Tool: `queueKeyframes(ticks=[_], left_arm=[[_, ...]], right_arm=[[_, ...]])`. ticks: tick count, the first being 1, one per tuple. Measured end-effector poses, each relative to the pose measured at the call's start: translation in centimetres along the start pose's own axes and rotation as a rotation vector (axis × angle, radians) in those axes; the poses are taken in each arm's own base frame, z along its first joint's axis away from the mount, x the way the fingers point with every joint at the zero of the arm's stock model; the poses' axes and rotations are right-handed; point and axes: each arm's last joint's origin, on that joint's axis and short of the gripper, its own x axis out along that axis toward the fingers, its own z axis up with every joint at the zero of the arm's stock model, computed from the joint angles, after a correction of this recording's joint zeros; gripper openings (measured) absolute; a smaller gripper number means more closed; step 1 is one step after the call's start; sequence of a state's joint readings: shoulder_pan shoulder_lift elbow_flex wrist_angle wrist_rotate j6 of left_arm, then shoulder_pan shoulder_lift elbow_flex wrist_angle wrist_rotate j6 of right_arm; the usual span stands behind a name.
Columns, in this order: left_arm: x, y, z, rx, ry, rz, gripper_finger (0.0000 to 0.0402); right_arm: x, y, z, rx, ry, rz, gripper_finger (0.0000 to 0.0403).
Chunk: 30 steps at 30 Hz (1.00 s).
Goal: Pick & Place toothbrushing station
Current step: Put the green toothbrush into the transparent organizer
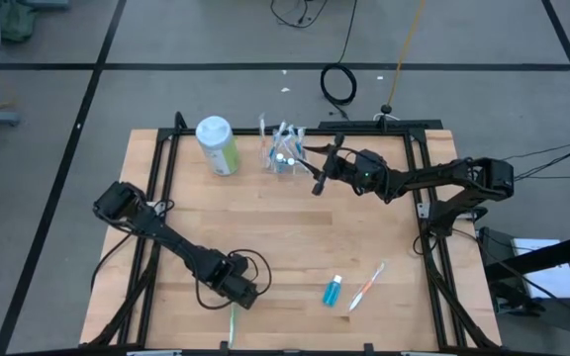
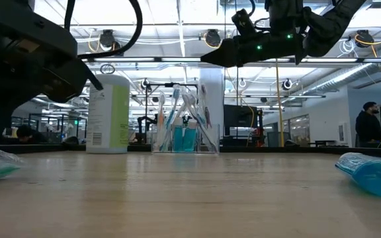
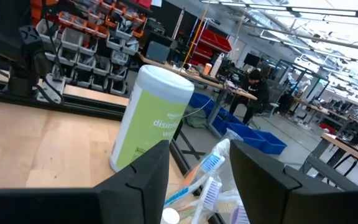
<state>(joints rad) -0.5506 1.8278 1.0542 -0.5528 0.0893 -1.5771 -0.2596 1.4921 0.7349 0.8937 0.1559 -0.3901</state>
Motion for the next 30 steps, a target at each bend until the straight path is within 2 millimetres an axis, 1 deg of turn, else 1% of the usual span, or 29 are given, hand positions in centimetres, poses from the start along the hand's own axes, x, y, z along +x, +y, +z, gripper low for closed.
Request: queueKeyframes(ticks=[3,5,8,11,15,17,19,22,25,27,30], left_arm=[[-0.1,0.0,0.4,-0.007,0.000,-0.003,0.0019],[-0.2,0.0,0.6,0.012,-0.001,-0.007,0.0009],[-0.5,0.0,1.0,0.064,-0.019,-0.017,0.0020],[-1.0,0.0,1.7,0.103,-0.089,-0.027,0.0033],[-3.1,0.0,2.8,0.167,-0.215,-0.065,0.0022],[-4.1,0.1,3.6,0.199,-0.303,-0.071,0.0010],[-5.5,0.2,4.8,0.225,-0.427,-0.070,0.0006],[-7.8,0.6,6.5,0.250,-0.634,-0.044,0.0017],[-9.7,1.3,8.1,0.276,-0.819,0.034,0.0032],[-11.2,1.8,9.2,0.247,-0.959,0.088,0.0032],[-13.1,2.6,11.0,0.158,-1.174,0.186,0.0017]], right_arm=[[0.0,0.0,0.1,0.001,-0.010,-0.004,0.0161],[0.0,-0.1,0.1,0.002,-0.013,-0.006,0.0161],[0.0,-0.1,0.1,0.002,-0.013,-0.006,0.0161],[0.0,-0.1,0.1,0.002,-0.013,-0.005,0.0161],[0.0,-0.1,0.2,0.003,-0.015,-0.006,0.0161],[0.0,-0.1,0.2,0.003,-0.016,-0.006,0.0161],[0.0,-0.1,0.2,0.003,-0.017,-0.007,0.0161],[0.0,-0.1,0.2,0.004,-0.016,-0.007,0.0161],[0.0,-0.1,0.1,0.004,-0.013,-0.006,0.0161],[0.0,0.0,0.1,0.004,-0.012,-0.005,0.0161],[0.0,-0.1,0.1,0.004,-0.013,-0.005,0.0161]])
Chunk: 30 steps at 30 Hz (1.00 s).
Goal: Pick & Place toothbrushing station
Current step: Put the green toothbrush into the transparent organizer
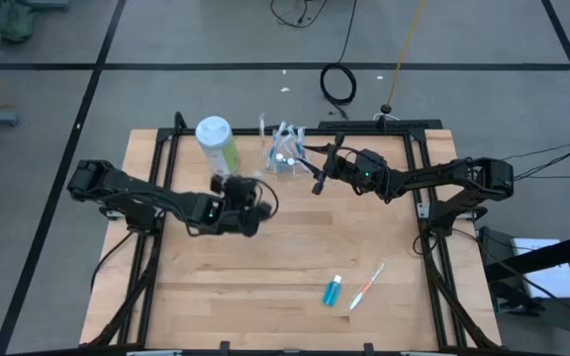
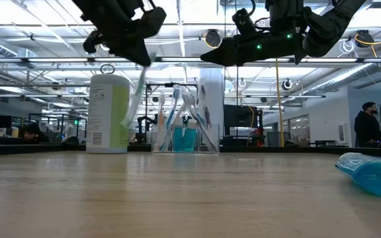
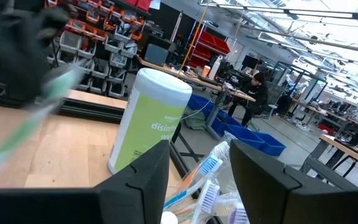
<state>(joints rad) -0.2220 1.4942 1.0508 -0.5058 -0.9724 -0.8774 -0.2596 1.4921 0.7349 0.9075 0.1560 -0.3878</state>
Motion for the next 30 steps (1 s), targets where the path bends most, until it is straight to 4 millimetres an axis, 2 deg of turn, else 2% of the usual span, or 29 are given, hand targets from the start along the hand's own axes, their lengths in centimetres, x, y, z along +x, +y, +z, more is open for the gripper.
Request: queueKeyframes(ticks=[4,9,17,21,26,30], left_arm=[[1.6,1.2,2.1,0.015,-0.204,0.214,0.0008],[4.0,2.4,4.1,0.005,-0.264,0.332,0.0030],[8.4,3.3,6.7,0.055,-0.250,0.275,0.0006],[10.0,3.8,8.0,0.096,-0.294,0.250,0.0020],[11.5,5.1,8.6,0.100,-0.295,0.290,0.0018],[13.0,5.6,8.6,0.087,-0.284,0.240,0.0006]], right_arm=[[0.0,0.0,0.0,0.000,0.000,0.000,0.0161],[0.0,0.0,0.0,-0.054,0.000,0.000,0.0161],[0.0,0.0,0.0,-0.123,0.003,0.001,0.0161],[0.0,0.0,-0.1,-0.130,0.006,0.002,0.0161],[0.0,0.0,-0.1,-0.152,0.005,0.002,0.0161],[0.0,0.0,-0.1,-0.186,0.007,0.003,0.0161]])
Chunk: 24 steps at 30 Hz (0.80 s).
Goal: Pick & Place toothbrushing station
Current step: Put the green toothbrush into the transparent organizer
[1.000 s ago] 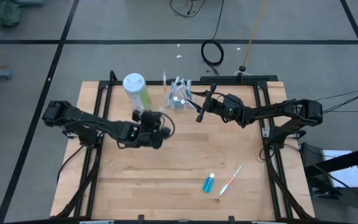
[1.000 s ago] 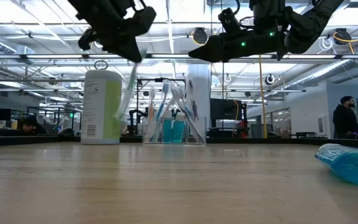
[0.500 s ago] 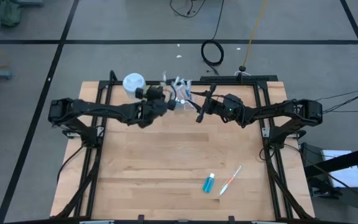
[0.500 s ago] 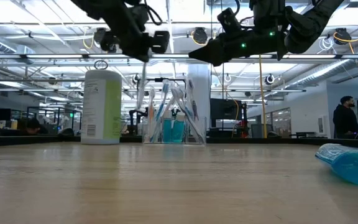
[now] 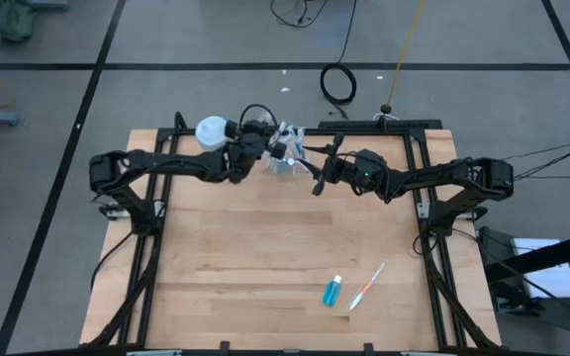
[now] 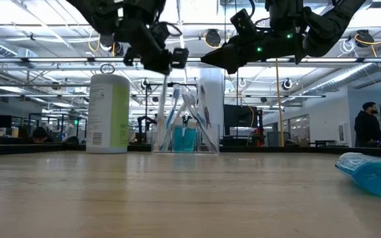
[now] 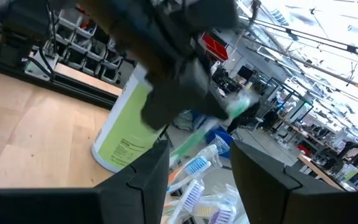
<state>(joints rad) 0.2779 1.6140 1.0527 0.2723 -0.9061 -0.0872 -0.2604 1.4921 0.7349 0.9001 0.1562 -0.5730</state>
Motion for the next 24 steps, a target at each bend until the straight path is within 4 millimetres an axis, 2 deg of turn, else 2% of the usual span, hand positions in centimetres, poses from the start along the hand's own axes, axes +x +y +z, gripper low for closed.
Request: queueKeyframes(ticks=[7,12,17,24], left_arm=[[2.4,-1.1,-2.2,-0.013,0.010,-0.033,0.0029],[2.7,-1.9,-4.3,0.060,0.079,-0.012,0.0018],[2.4,-1.9,-4.5,0.074,0.100,-0.007,0.0008],[2.8,-1.3,-4.8,0.148,0.136,0.013,0.0048]], right_arm=[[0.0,-0.1,-0.2,-0.002,0.007,-0.002,0.0161],[0.0,-0.1,-0.4,0.000,0.027,0.005,0.0161],[0.0,0.0,-0.5,0.000,0.036,0.012,0.0161],[0.0,0.1,-0.7,0.000,0.063,0.030,0.0161]])
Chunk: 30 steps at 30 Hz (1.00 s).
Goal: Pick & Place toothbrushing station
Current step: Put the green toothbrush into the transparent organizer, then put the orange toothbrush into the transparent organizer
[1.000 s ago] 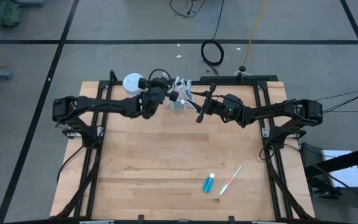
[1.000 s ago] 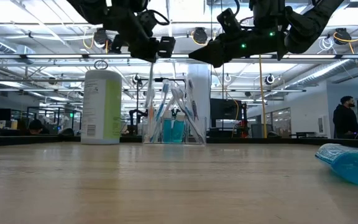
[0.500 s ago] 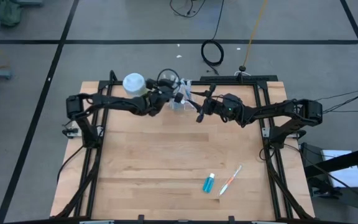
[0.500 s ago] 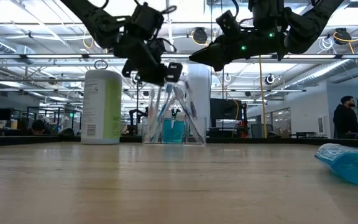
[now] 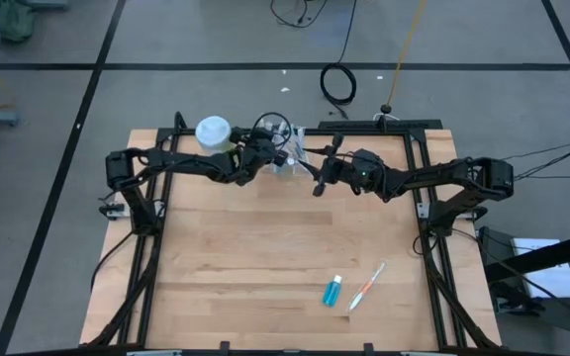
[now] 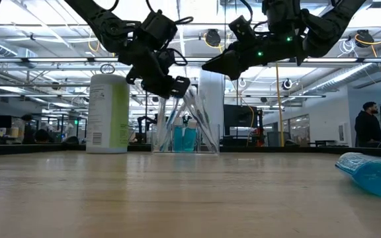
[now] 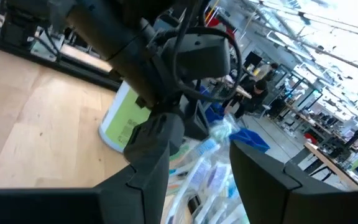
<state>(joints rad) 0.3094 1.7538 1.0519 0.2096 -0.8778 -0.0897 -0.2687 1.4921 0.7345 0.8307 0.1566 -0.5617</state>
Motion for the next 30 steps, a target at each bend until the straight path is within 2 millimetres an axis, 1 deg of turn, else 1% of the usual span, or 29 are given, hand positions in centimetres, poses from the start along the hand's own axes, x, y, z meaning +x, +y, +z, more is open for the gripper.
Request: queueKeyframes(ticks=[3,6,8,12,16,22,26,30], left_arm=[[0.1,0.3,-0.5,-0.021,0.032,0.047,0.0058],[0.1,0.3,-0.9,-0.068,0.060,0.058,0.0067],[0.1,0.4,-1.1,-0.087,0.075,0.060,0.0075],[0.0,0.5,-1.7,-0.057,0.115,0.065,0.0095],[-0.1,0.6,-2.0,-0.048,0.142,0.072,0.0124],[-0.8,0.0,-2.1,-0.023,0.138,0.050,0.0166],[-1.7,0.0,-1.6,-0.027,0.125,0.037,0.0178],[-3.4,0.8,0.1,-0.062,0.090,0.013,0.0179]], right_arm=[[0.0,0.1,-0.1,-0.002,0.011,0.008,0.0161],[0.0,0.2,-0.1,0.001,0.016,0.013,0.0161],[0.0,0.2,-0.2,0.037,0.018,0.013,0.0161],[0.0,0.2,-0.1,0.101,0.018,0.012,0.0161],[0.0,0.2,-0.1,0.135,0.017,0.012,0.0161],[-0.1,0.8,0.3,0.149,0.005,0.034,0.0161],[-0.4,1.8,1.0,0.082,-0.023,0.065,0.0161],[-0.7,2.9,2.1,0.000,-0.079,0.089,0.0161]])
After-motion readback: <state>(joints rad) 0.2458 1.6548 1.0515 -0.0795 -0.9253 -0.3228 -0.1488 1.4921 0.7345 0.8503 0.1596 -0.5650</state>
